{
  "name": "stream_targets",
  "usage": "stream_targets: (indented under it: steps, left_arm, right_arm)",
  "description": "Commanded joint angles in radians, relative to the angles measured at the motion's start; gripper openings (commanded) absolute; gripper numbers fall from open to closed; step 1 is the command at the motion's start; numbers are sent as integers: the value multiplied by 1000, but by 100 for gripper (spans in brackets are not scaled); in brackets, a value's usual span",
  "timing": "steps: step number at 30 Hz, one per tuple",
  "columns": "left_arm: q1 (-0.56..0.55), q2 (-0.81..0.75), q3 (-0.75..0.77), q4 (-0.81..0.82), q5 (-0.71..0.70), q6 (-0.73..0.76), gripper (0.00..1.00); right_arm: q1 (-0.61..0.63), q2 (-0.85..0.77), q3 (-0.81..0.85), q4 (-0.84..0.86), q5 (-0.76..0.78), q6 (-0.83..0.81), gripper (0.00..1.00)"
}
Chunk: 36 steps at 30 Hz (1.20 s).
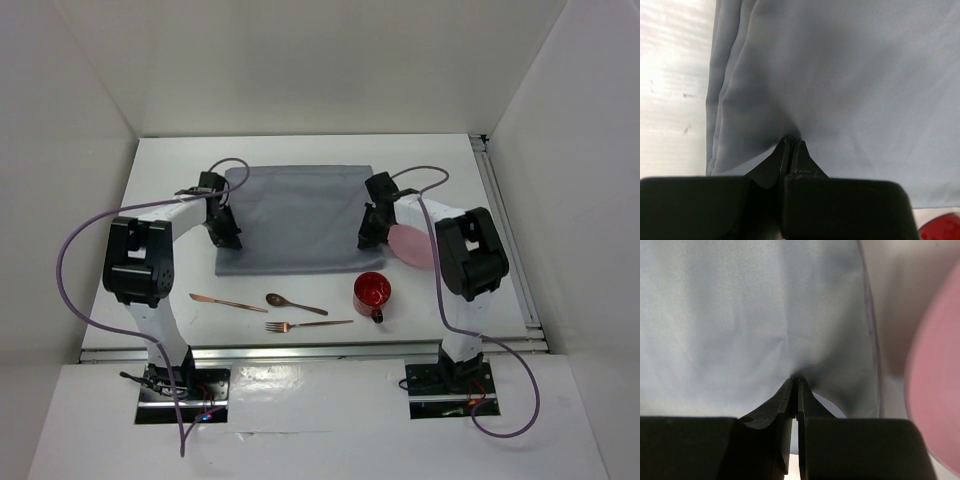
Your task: Set the dinner table for one person
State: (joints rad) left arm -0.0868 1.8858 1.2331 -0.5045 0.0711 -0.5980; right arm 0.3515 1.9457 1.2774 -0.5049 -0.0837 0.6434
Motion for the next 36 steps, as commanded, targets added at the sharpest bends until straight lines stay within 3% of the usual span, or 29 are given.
stream_targets:
  steps: [1, 13, 14, 16, 20, 21, 24, 26, 30, 36]
  left_arm:
    - [-17, -16, -50, -74, 27, 30, 0]
    - [-63, -77, -57, -98, -11, 30, 1]
    - [-64, -94, -46, -111, -28, 30, 4]
    - [-74, -140, -9, -130, -56, 43, 22]
    - [-85, -258, 109, -199, -106, 69, 51]
    - [-100, -302, 135, -224, -131, 79, 54]
    - [-152, -400, 195, -243, -218, 89, 73]
    - [-172, -450, 195, -243, -228, 101, 77]
    - [-208, -539, 195, -279, -197, 159, 87]
    - [-243, -646, 86, -293, -122, 142, 99]
  right_arm:
    - [1, -16, -78, -61, 96, 18, 3]
    - [24, -148, -155, -104, 111, 48, 3]
    - [36, -160, -145, -115, 111, 48, 3]
    - [46, -213, -98, -135, 142, 48, 7]
    - [46, -327, 29, -184, 191, 29, 26]
    - [46, -347, 54, -199, 200, 16, 41]
    - [11, -419, 88, -234, 267, 7, 67]
    - [-46, -474, 50, -267, 318, 39, 76]
    - [-266, -585, -154, -235, 259, 76, 79]
    - [-448, -668, -374, -176, 207, 75, 80]
